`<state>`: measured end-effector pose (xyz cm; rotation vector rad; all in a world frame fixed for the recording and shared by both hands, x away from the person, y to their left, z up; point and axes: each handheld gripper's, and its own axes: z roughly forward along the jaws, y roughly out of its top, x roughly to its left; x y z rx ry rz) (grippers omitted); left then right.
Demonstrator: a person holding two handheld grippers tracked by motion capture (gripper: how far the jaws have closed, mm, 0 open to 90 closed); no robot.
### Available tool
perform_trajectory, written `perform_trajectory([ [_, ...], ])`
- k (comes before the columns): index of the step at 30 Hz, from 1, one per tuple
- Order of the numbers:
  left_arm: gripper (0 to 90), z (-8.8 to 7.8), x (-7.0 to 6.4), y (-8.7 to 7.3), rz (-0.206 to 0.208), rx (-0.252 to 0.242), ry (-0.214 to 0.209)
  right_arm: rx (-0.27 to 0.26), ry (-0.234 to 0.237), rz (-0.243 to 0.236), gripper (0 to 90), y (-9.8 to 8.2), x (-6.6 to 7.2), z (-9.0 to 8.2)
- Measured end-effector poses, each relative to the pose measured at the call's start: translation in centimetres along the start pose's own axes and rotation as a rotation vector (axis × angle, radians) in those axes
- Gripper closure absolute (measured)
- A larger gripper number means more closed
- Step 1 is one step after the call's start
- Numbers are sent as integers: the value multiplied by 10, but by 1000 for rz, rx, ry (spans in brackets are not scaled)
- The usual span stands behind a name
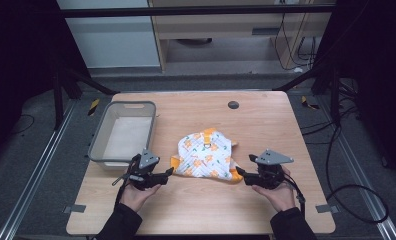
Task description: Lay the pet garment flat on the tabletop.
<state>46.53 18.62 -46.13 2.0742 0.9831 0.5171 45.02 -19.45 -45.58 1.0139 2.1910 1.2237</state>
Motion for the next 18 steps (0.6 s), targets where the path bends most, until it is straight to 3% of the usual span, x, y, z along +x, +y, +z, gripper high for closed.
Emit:
perform_trajectory([
  [8,409,18,-4,-6,25,34,-7,79,54,-28,390,-24,11,15],
  [14,468,29,-2,-10,59,51,-13,108,75,-47,443,-23,20,31],
  [18,563,34,-1,-12,50,60,-40,145,88,-61,565,-23,23,44],
])
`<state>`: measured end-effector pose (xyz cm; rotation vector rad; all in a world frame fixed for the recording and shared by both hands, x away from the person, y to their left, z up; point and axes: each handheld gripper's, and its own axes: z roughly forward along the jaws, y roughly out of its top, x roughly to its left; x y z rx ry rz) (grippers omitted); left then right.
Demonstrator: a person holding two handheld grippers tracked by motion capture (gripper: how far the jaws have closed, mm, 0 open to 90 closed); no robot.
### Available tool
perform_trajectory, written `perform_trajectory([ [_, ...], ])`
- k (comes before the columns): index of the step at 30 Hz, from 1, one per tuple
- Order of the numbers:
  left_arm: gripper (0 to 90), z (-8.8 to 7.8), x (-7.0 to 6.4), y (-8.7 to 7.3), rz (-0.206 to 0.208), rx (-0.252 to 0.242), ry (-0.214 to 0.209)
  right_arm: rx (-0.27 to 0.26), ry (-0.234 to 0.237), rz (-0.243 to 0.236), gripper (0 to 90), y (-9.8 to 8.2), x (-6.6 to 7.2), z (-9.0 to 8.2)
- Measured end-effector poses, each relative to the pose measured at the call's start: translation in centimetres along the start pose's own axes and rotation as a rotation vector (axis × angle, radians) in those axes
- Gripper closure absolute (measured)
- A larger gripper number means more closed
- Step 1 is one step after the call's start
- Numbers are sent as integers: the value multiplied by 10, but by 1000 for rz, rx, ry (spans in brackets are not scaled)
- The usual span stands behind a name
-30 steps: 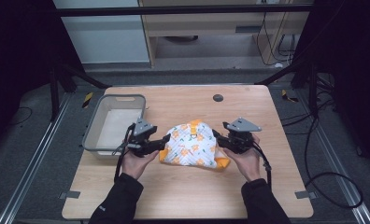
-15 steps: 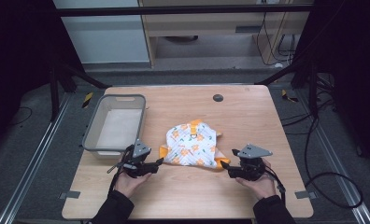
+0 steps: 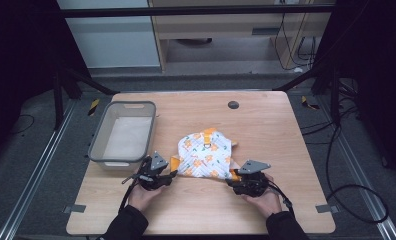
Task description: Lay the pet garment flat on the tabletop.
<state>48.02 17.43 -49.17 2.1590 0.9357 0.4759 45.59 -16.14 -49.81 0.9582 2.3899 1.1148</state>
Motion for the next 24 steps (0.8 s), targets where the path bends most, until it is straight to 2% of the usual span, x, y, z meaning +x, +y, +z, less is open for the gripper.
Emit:
perform_trajectory([
  [1,642,0,-1,1,-6,1,7,18,7,-2,626,1,0,2],
  [2,642,0,-1,1,-16,-2,-2,18,7,-2,626,1,0,2],
  [5,768,2,-2,2,-22,9,-22,22,14,14,734,2,-1,2],
  [7,835,3,-5,3,-1,24,-2,20,17,11,775,3,-2,2],
  [8,873,3,-5,4,-2,27,-8,20,22,21,788,3,-2,2],
  [10,888,3,-4,5,-15,38,-24,13,24,27,803,4,-3,1],
  [13,898,-1,-4,8,-13,36,-42,-15,36,45,811,6,-5,-5],
  [16,900,-6,-6,10,-12,16,-53,-32,42,55,813,7,-6,-8],
  [20,900,-25,-7,18,-23,-43,-62,-81,61,67,813,11,-6,-19],
  [24,900,-51,-7,26,-40,-111,-89,-148,94,82,813,20,-1,-37],
])
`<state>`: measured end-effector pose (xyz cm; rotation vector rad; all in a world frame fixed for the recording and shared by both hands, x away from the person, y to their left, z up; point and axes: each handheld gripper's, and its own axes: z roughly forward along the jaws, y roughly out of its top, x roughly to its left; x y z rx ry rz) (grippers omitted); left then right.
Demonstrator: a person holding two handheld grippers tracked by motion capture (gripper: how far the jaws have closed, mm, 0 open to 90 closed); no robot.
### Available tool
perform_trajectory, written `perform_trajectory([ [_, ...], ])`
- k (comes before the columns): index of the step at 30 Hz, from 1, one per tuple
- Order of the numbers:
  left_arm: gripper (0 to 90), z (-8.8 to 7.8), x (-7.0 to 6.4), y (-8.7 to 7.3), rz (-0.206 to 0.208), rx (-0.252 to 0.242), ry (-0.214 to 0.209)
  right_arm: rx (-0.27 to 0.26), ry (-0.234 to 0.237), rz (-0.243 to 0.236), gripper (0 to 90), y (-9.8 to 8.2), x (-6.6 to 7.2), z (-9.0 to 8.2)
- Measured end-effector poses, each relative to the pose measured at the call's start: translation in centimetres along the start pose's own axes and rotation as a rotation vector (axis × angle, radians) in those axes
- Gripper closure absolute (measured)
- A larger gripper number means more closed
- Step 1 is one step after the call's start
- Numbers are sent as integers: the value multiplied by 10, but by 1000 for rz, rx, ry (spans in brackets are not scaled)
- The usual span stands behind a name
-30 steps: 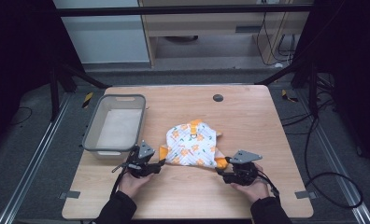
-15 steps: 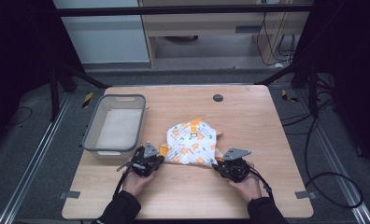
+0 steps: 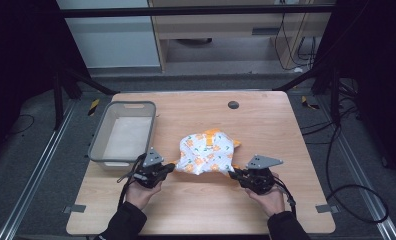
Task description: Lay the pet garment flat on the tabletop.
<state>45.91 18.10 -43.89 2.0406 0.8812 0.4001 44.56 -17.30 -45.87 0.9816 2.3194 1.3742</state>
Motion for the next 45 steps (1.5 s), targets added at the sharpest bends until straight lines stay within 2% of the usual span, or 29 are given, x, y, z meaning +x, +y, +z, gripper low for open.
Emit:
perform_trajectory([
  [1,900,-13,-4,4,9,-26,-8,-34,25,13,814,7,4,-10],
  [2,900,-13,-4,4,9,-26,-8,-34,25,13,814,7,4,-10],
  [6,900,-34,-11,12,15,-54,-25,-77,67,25,813,19,12,-28],
  [8,900,-37,-11,18,5,-50,-24,-84,87,78,812,25,8,-31],
  [10,900,-32,-9,24,-8,-31,-1,-77,105,160,809,29,0,-27],
  [12,900,-18,-3,27,-32,6,24,-34,78,220,799,30,-12,-15],
  [13,900,2,3,25,-41,53,63,21,33,251,785,27,-24,2],
  [14,900,2,3,25,-41,53,63,21,33,251,785,27,-24,2],
  [15,900,20,8,21,-48,84,94,52,-30,249,766,21,-34,18],
  [16,900,20,8,21,-48,84,94,52,-30,249,766,21,-34,18],
  [18,900,34,12,16,-68,93,100,70,-71,249,742,14,-41,31],
  [20,897,41,15,11,-76,93,110,76,-104,214,707,10,-43,39],
  [22,876,41,16,9,-80,84,121,73,-122,185,660,9,-41,40],
  [23,802,38,16,10,-79,68,138,64,-125,170,639,10,-40,38],
  [24,690,35,17,10,-87,50,140,47,-129,151,602,11,-38,34],
  [26,568,24,18,10,-100,-5,145,19,-133,131,560,13,-36,26],
  [29,400,8,19,6,-95,-23,151,-13,-141,88,490,13,-31,9],
  [33,355,-3,19,-8,-97,-1,151,-18,-149,64,467,6,-30,-3],
  [36,335,-1,17,-21,-117,23,124,-6,-156,62,447,-5,-31,-11],
  [37,331,5,15,-27,-122,41,114,-4,-154,67,442,-12,-32,-13],
  [38,328,5,15,-27,-122,41,114,-2,-151,76,441,-16,-33,-13],
  [40,322,12,14,-29,-114,83,106,-1,-147,79,441,-18,-34,-12],
  [43,302,20,12,-29,-129,88,84,7,-137,83,445,-21,-36,-5],
  [45,313,24,12,-29,-120,88,90,3,-130,85,451,-20,-36,0],
])
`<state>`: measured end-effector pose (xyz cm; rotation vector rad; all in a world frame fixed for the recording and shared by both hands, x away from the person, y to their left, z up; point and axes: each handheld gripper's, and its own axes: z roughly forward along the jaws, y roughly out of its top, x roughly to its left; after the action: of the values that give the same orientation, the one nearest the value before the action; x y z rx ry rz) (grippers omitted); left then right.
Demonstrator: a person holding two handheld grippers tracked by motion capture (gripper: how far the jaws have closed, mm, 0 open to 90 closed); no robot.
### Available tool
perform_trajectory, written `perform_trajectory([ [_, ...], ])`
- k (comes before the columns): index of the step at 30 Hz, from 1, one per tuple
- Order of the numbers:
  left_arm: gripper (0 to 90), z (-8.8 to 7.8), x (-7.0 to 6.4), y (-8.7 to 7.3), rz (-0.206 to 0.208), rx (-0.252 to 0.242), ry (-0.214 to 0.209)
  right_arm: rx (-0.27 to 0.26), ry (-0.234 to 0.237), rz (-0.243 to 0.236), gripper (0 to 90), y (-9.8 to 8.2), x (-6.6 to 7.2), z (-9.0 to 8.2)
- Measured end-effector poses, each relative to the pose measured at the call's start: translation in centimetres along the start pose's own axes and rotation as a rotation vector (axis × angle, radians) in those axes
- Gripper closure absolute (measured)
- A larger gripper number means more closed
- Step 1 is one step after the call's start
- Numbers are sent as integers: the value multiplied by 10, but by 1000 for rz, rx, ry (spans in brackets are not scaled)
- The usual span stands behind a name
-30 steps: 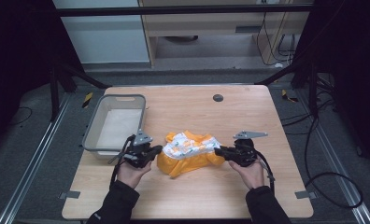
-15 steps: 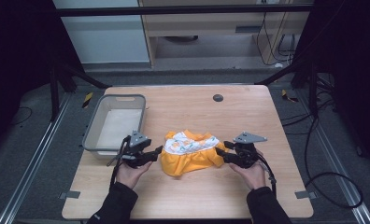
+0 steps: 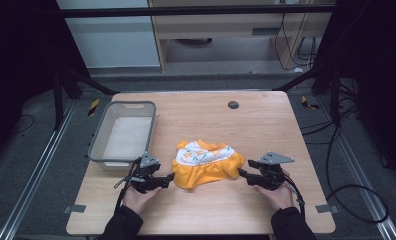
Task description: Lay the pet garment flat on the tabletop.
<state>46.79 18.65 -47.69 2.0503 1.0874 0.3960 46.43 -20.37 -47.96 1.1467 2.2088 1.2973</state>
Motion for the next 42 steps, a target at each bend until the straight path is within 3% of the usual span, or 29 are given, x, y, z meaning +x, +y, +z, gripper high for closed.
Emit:
perform_trajectory([
  [5,392,12,-1,-2,-3,34,-38,24,6,-10,497,1,3,14],
  [6,478,14,-2,-2,-6,41,-49,48,4,-19,564,1,5,18],
  [7,478,16,-3,-2,-9,49,-54,48,4,-19,564,1,5,18],
  [9,544,19,-6,-2,-17,58,-62,59,5,-29,648,1,6,20],
  [11,687,20,-9,-3,-29,41,-73,68,5,-31,756,1,8,19],
  [12,814,21,-10,-3,-29,45,-84,68,14,-33,854,3,9,16],
  [14,867,19,-13,-2,-9,47,-91,65,26,-44,866,6,11,12],
  [19,876,-4,-16,8,13,8,-108,34,50,-66,869,12,17,-1],
  [24,876,-46,-13,13,13,-44,-155,-12,110,-49,867,18,28,-37],
  [27,876,-63,-17,8,10,-26,-193,-18,130,-39,866,17,33,-49],
  [29,874,-68,-22,1,10,13,-217,-2,157,-32,864,12,39,-58],
  [32,866,-70,-27,-13,1,67,-225,72,187,-12,859,-5,48,-66],
  [33,866,-68,-29,-19,4,87,-216,72,187,-12,859,-5,48,-66],
  [35,833,-60,-34,-28,31,123,-164,111,175,-12,849,-16,49,-62],
  [36,749,-55,-35,-31,41,141,-143,160,146,-24,839,-25,49,-55],
  [37,749,-50,-36,-34,49,151,-130,160,146,-24,839,-25,49,-55],
  [40,640,-41,-36,-38,60,156,-101,199,105,-40,792,-31,46,-46],
  [42,543,-43,-35,-38,59,128,-94,199,87,-55,730,-33,46,-42],
])
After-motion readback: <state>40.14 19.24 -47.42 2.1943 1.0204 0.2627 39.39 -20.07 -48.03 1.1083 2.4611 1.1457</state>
